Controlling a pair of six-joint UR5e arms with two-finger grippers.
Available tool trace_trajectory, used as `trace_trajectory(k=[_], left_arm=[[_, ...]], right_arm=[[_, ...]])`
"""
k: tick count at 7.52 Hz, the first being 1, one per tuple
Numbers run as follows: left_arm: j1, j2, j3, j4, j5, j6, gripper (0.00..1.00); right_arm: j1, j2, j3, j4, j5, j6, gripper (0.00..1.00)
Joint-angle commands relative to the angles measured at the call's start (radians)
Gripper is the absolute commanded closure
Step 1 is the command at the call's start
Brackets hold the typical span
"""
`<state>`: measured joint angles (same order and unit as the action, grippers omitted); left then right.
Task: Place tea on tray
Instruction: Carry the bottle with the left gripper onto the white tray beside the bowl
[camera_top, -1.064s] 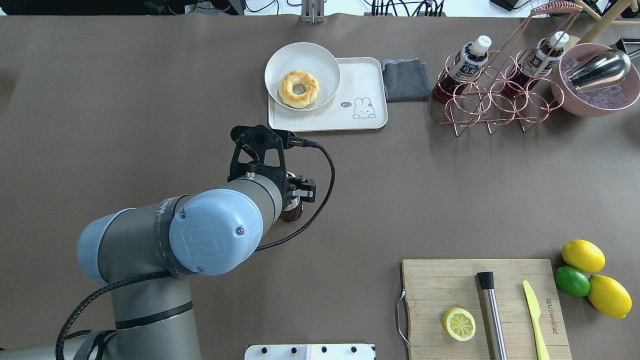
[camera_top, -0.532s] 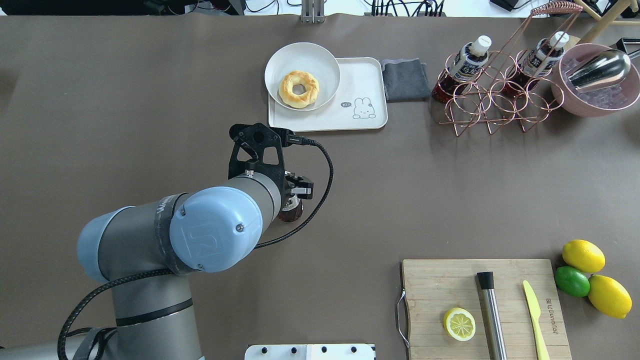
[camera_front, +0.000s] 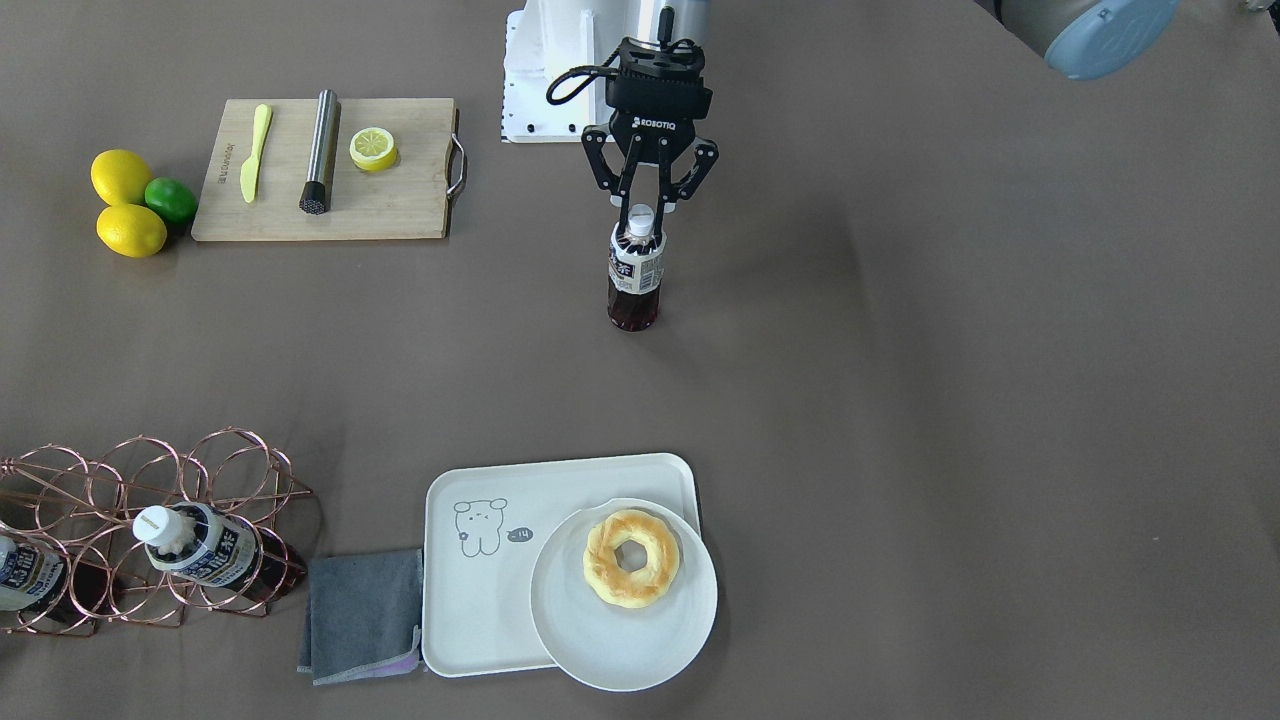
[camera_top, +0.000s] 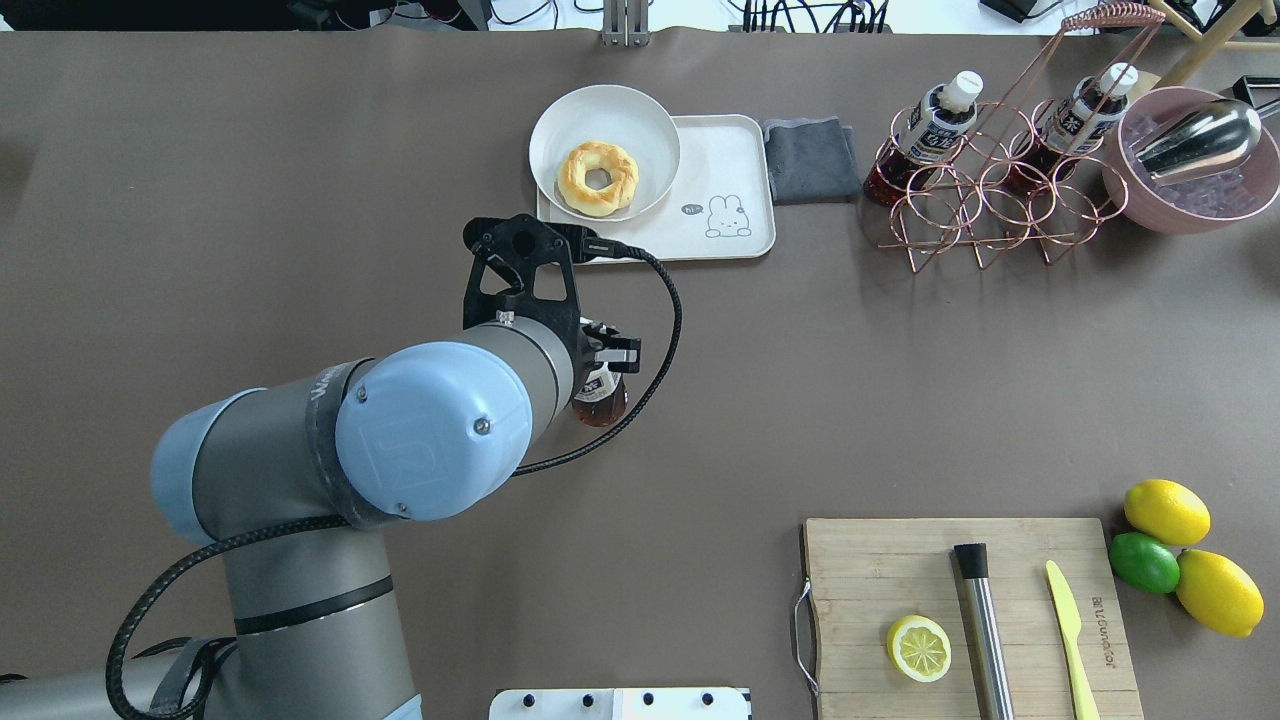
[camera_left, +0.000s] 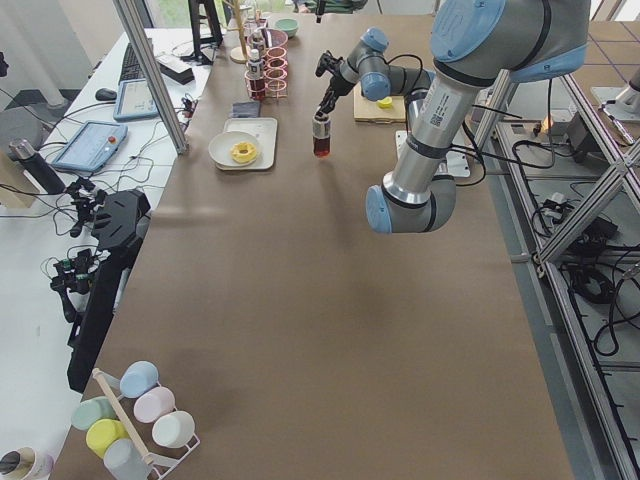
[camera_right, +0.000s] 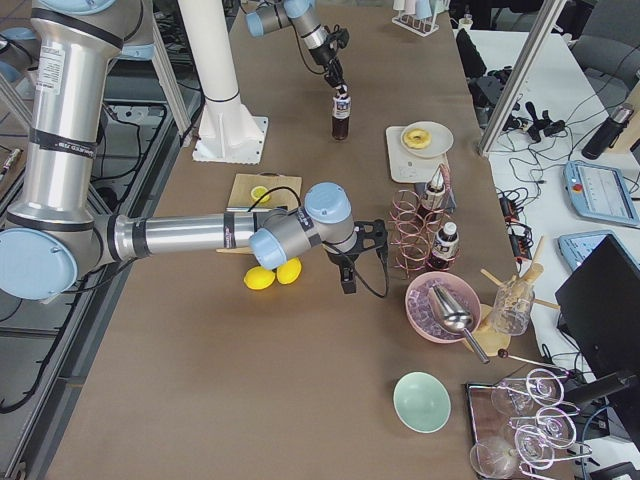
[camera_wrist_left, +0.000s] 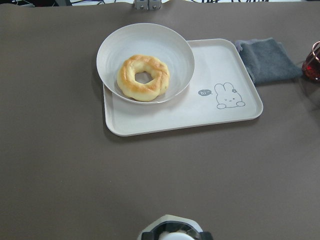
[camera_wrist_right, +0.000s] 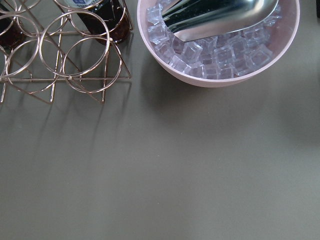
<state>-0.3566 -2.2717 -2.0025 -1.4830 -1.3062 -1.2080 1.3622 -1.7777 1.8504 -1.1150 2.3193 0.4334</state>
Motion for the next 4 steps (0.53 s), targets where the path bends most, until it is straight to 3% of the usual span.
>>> trace_trajectory(k=[1,3,4], left_arm=[[-0.083,-0.192,0.104,0.128,-0.066,0.01,1.0],[-0.146,-0.386,0.332,0.124,-0.123,0.012,1.0],[-0.182,-0.513,0.508,0.113,-0.155,0.015,1.0]], right_arm=[[0.041,-0.008,-0.002,-0.048,0.017,-0.001,0.0],[0.058,-0.012,0.0,-0.127,0.014,-0.021,0.0],[0.066,-0.012,0.0,-0.196,0.005,-0.06,0.0]])
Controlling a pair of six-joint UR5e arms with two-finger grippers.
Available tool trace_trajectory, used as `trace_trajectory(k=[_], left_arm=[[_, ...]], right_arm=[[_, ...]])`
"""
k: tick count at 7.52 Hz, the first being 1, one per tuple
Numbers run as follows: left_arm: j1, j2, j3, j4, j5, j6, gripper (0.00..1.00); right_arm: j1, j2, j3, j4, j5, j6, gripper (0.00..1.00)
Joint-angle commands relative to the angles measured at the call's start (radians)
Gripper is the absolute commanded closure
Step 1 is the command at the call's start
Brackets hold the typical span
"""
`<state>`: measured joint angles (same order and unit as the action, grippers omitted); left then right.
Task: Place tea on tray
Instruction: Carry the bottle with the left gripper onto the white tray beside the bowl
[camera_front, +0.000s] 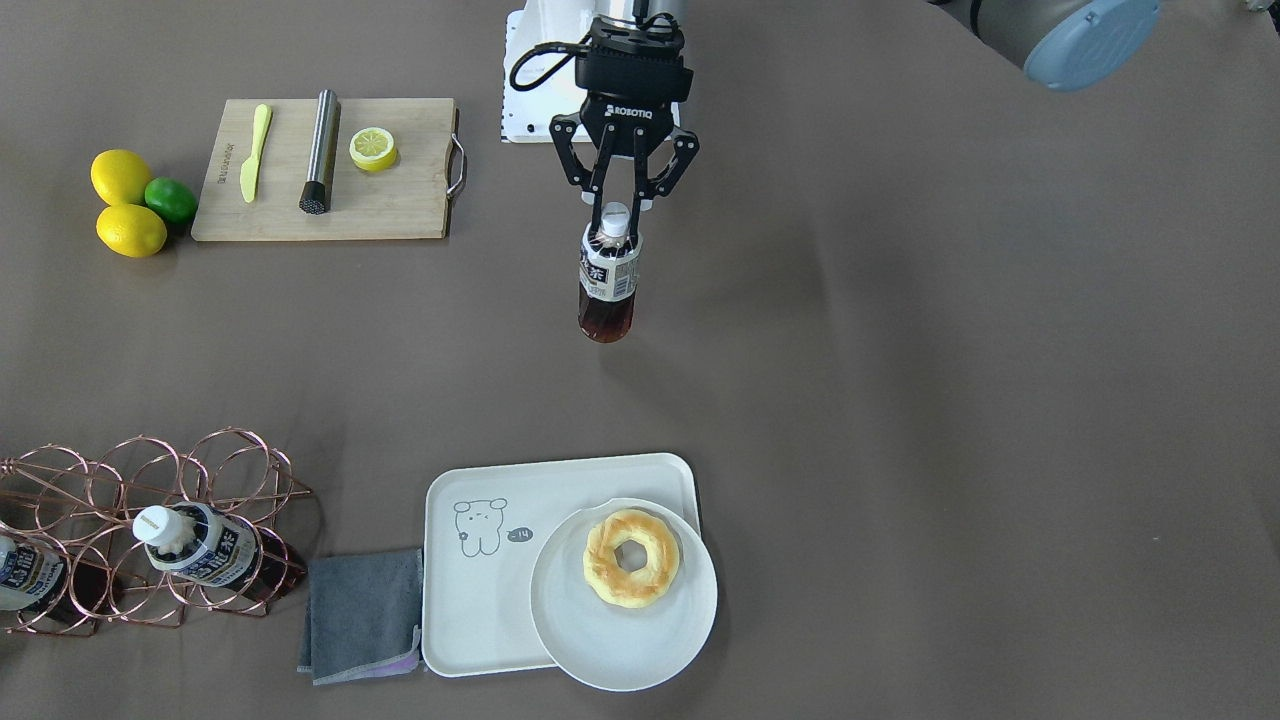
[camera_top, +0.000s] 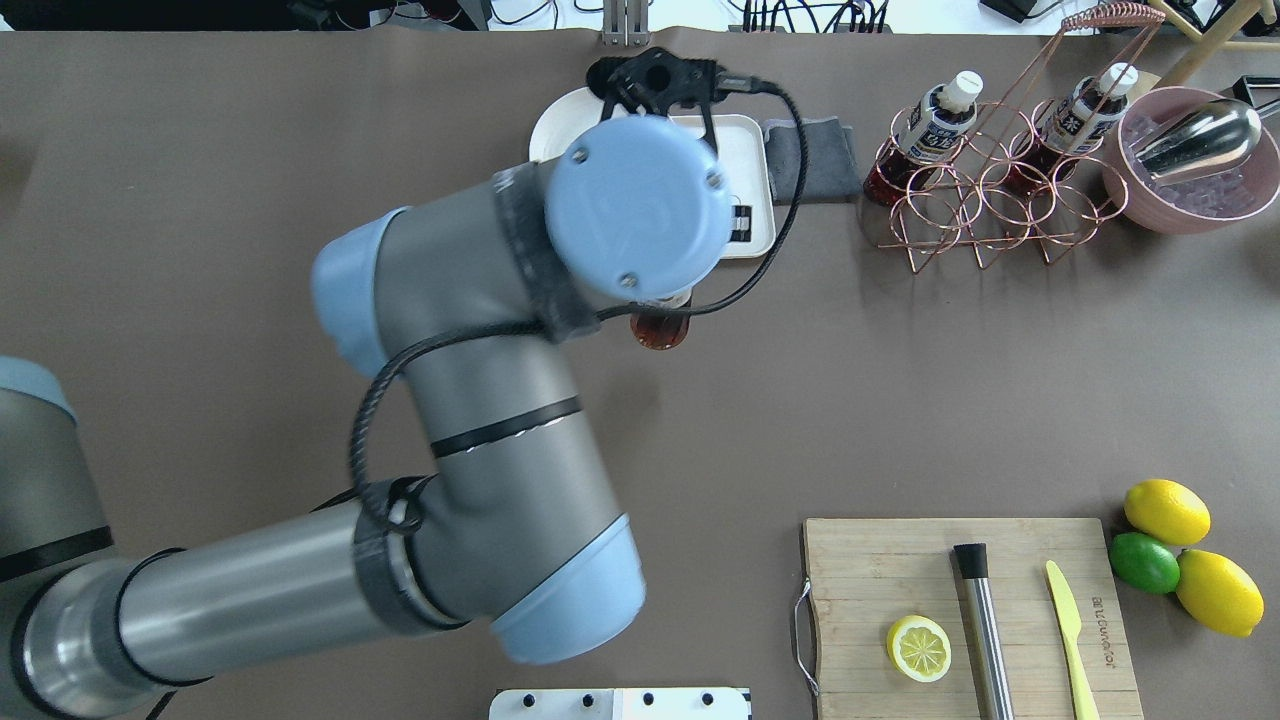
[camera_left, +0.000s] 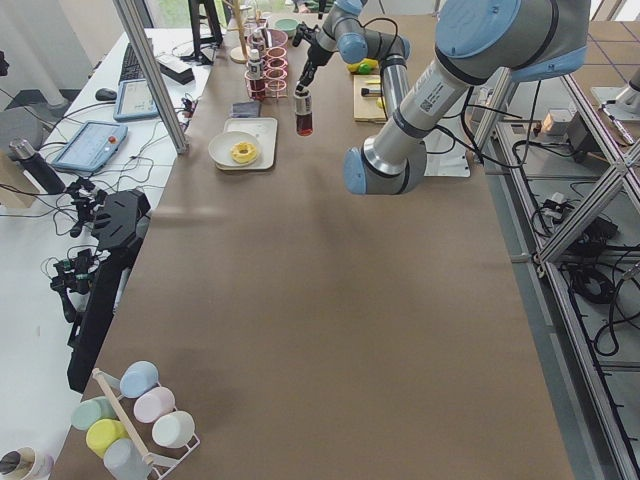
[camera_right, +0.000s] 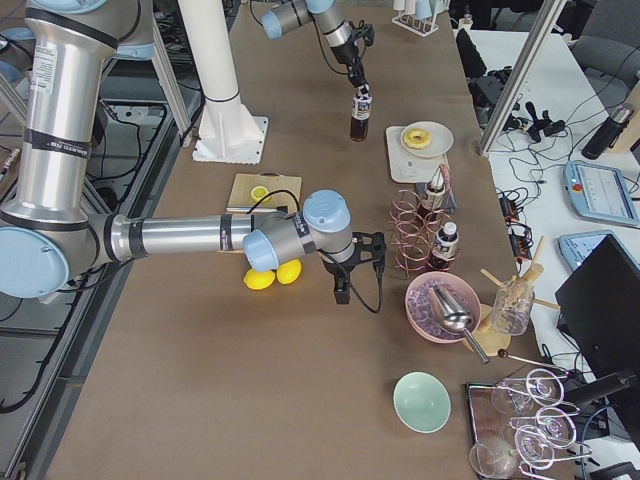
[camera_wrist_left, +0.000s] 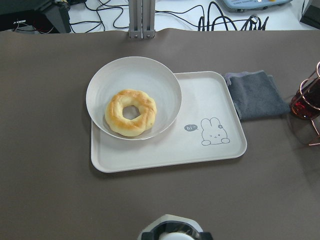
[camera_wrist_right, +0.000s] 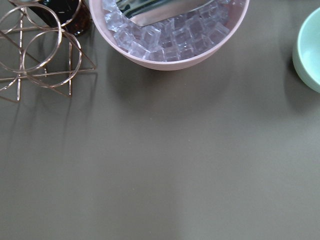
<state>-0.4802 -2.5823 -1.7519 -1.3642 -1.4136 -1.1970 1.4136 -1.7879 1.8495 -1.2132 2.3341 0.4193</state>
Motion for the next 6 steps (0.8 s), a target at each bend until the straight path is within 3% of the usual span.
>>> trace_trajectory(k=[1,3,4,6], left_arm=[[-0.107,-0.261,0.378,-0.077,-0.126,0.048,1.0],[-0.164,-0.37,0.629,-0.182,-0.145,0.095,1.0],[-0.166,-0.396,0.716,-0.249,-0.145,0.096,1.0],[-0.166,-0.441,0.866,-0.36,-0.143,0.091,1.0]], right_arm=[[0.028,-0.002,0.0,-0.197,-0.03,-0.15,0.0],[0.045,0.001,0.002,-0.322,-0.039,-0.24,0.0],[0.042,-0.002,0.004,-0.33,-0.092,-0.272,0.0],[0.042,-0.001,0.001,-0.365,-0.105,-0.33,0.0]])
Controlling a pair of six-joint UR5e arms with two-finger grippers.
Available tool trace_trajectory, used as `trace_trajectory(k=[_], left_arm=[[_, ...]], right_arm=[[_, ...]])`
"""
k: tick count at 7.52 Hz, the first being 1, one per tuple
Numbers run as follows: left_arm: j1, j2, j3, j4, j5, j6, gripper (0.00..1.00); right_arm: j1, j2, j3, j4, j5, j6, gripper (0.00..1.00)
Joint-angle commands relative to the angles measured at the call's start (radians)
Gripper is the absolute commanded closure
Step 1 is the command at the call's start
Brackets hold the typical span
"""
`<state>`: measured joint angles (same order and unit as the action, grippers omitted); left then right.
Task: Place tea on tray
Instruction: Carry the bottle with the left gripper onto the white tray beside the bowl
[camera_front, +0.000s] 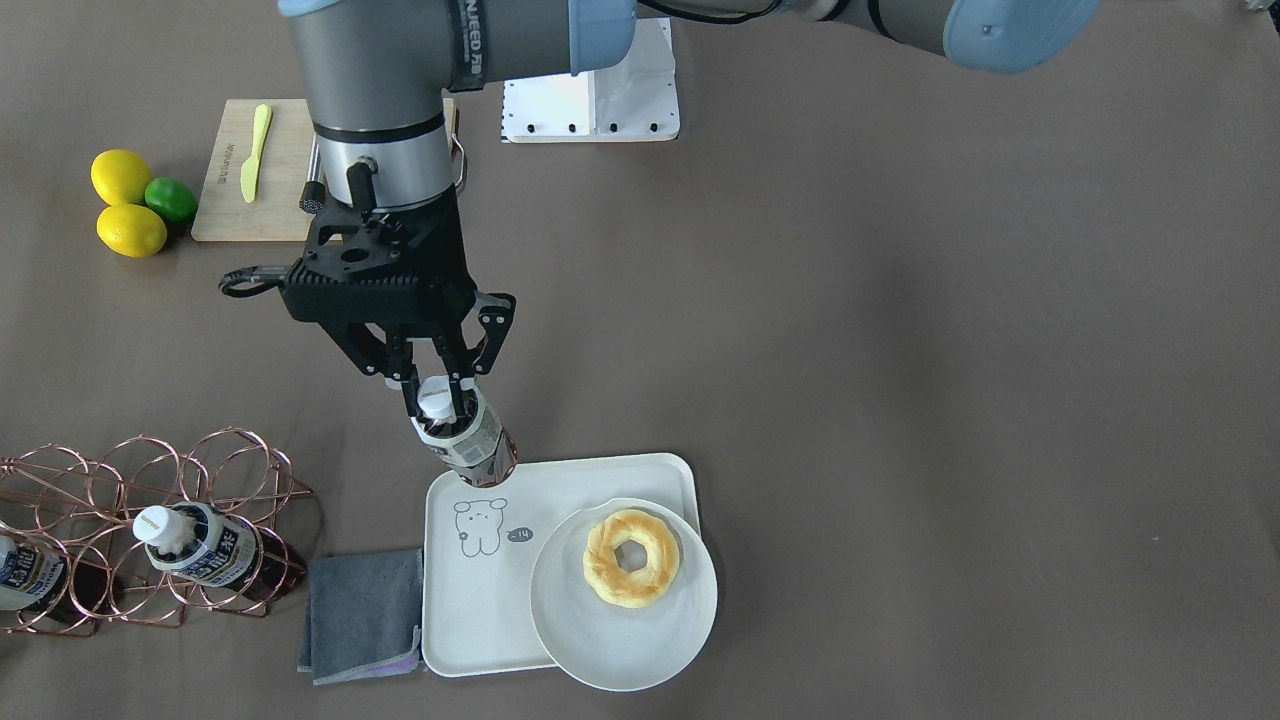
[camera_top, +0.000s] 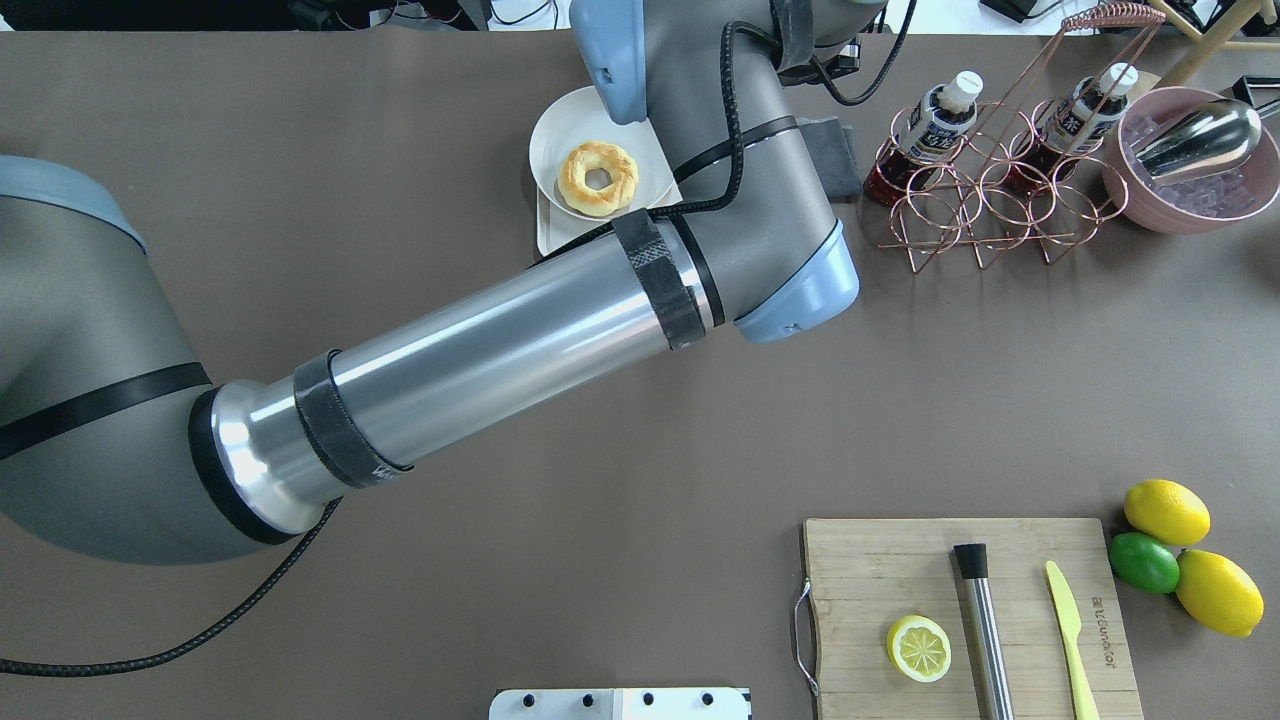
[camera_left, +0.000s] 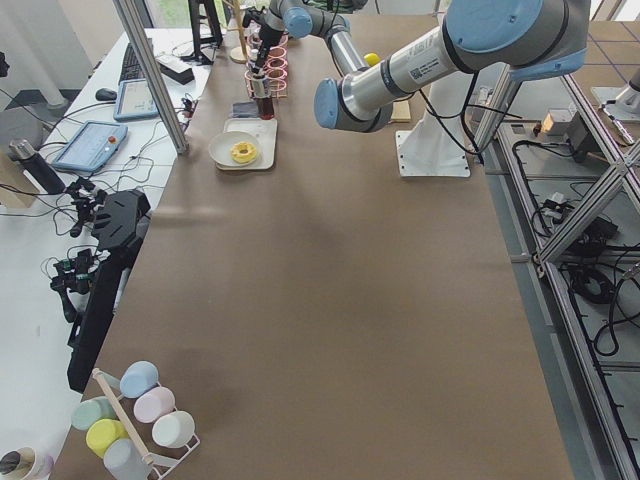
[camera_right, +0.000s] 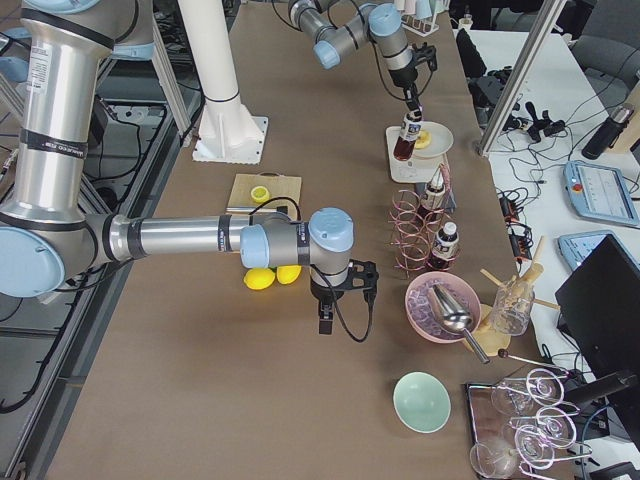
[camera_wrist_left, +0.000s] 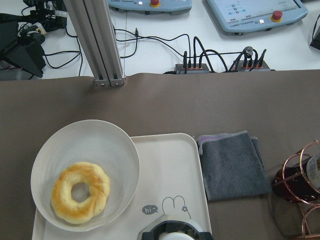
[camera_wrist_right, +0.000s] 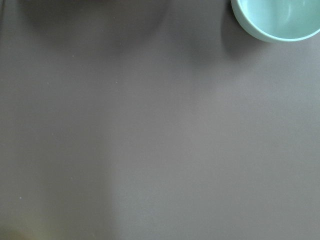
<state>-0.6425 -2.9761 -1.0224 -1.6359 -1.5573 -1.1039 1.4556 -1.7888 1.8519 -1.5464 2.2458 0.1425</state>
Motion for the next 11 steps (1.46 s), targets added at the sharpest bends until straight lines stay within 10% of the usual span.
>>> trace_trajectory(k=[1,11], left_arm=[[-0.005,-0.058,0.193,-0.149,0.005,-0.004,1.0],[0.01,-0.052,0.271,-0.263,0.057,-0.004,1.0]], right_arm=[[0.0,0.0,-0.002,-0.035,-0.017,-0.055,0.0],[-0.001,-0.004,0.0,-0.034,-0.009,-0.055,0.0]])
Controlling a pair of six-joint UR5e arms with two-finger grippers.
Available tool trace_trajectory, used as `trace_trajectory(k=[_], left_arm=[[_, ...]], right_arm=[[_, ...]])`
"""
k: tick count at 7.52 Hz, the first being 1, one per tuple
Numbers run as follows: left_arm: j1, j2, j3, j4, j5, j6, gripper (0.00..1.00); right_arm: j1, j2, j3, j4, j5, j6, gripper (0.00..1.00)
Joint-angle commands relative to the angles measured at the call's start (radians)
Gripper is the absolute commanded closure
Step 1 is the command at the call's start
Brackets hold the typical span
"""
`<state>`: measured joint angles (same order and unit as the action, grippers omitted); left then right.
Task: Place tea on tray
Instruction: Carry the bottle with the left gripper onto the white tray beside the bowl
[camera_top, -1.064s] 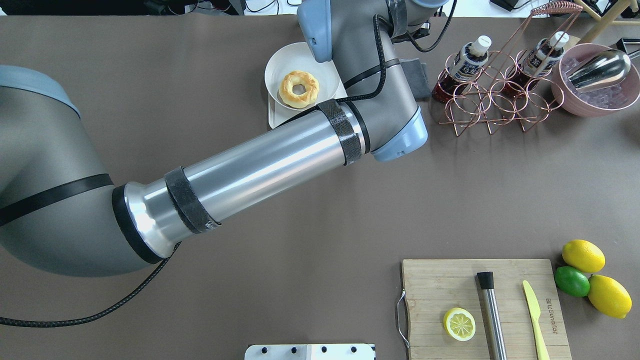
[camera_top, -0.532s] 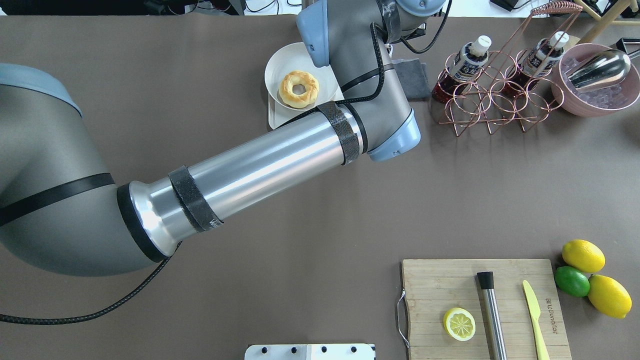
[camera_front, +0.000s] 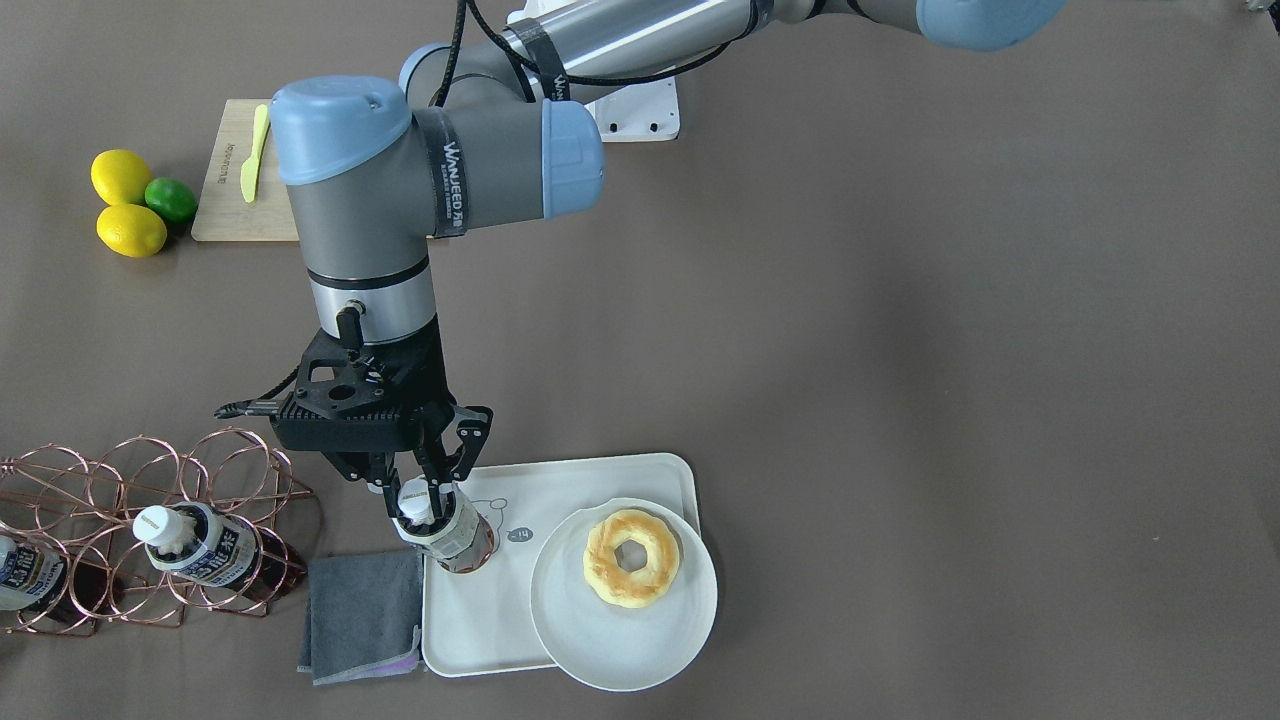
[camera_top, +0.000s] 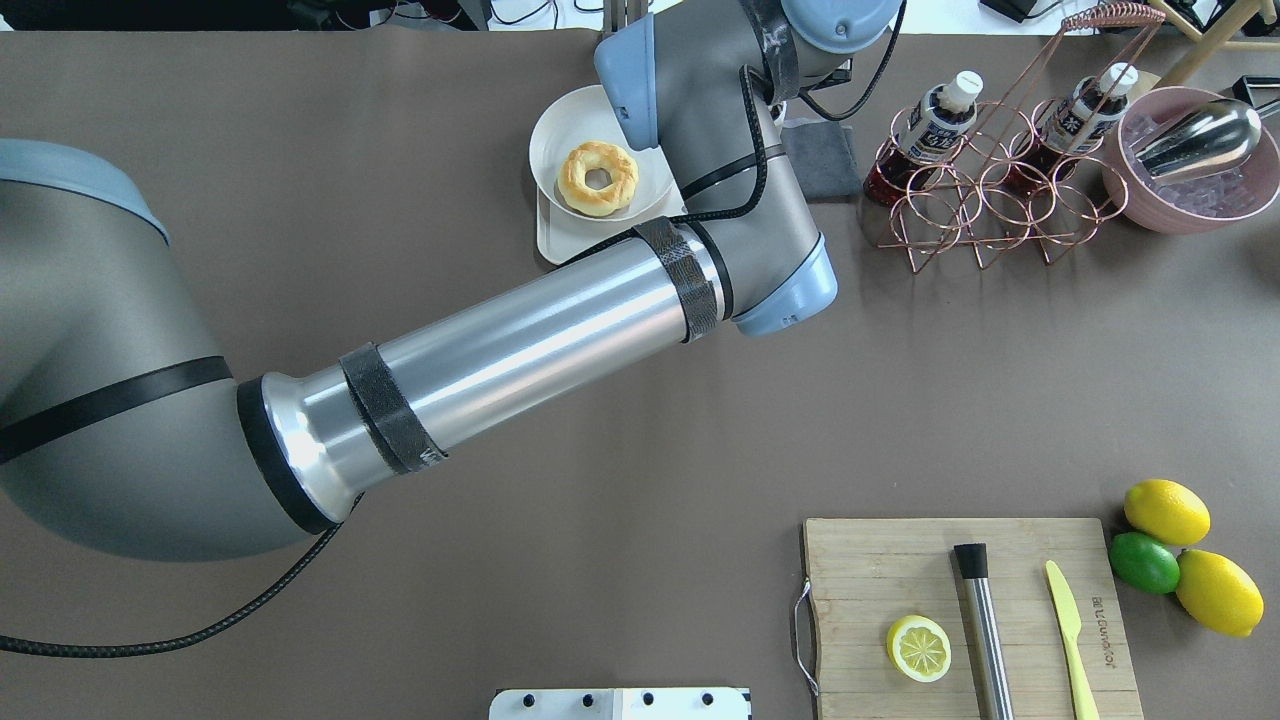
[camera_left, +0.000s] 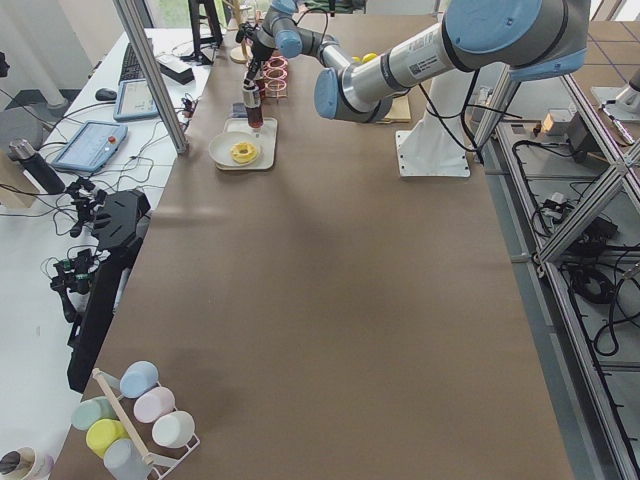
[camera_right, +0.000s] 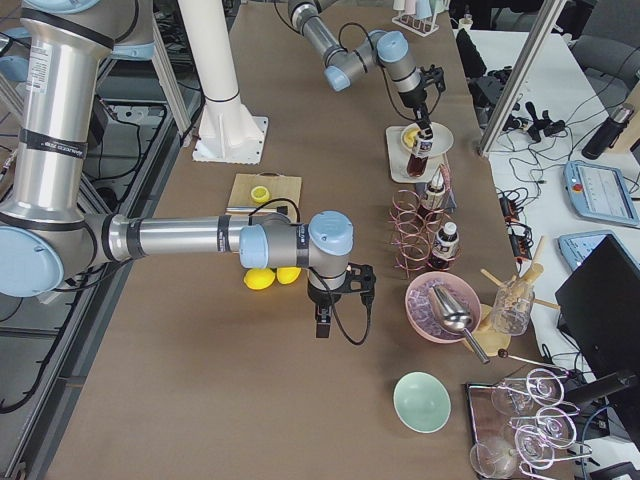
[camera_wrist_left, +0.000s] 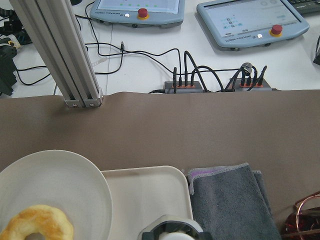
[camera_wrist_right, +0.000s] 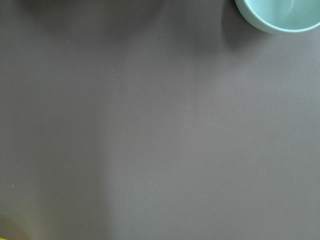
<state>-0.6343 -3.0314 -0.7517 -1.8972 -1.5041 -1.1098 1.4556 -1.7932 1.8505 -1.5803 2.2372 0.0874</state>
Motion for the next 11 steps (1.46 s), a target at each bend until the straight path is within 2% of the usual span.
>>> trace_trajectory(k=[1,2,3,4,5,6,7,10,11], left_arm=[[0.002,0.011,-0.001,-0.003,0.01,0.008,1.0],[0.002,0.025,-0.006,-0.019,0.018,0.027,0.94],[0.005,0.037,-0.006,-0.049,0.022,0.068,0.61],[0.004,0.039,-0.009,-0.051,0.021,0.074,0.18],[-0.011,0.037,-0.024,-0.059,-0.01,0.1,0.02],[-0.054,0.043,-0.049,-0.062,-0.113,0.104,0.02],[-0.102,0.087,-0.133,-0.051,-0.199,0.107,0.02],[-0.18,0.344,-0.568,0.238,-0.342,0.258,0.01],[-0.217,0.512,-0.753,0.272,-0.378,0.315,0.01]], right_arm=[[0.0,0.0,0.001,0.003,-0.002,0.0,0.0],[-0.001,0.0,0.0,0.002,-0.002,0.0,0.0],[-0.001,0.0,-0.001,0.002,-0.002,0.0,0.0],[-0.001,0.002,-0.001,0.002,-0.002,0.0,0.0],[-0.001,0.002,-0.001,0.002,-0.005,0.0,0.0],[-0.001,0.002,-0.001,0.002,-0.007,0.0,0.0],[-0.001,0.002,-0.001,0.002,-0.007,0.0,0.0],[-0.001,0.0,-0.004,0.0,-0.007,0.0,0.0],[-0.001,0.0,-0.013,0.002,-0.008,0.0,0.0]])
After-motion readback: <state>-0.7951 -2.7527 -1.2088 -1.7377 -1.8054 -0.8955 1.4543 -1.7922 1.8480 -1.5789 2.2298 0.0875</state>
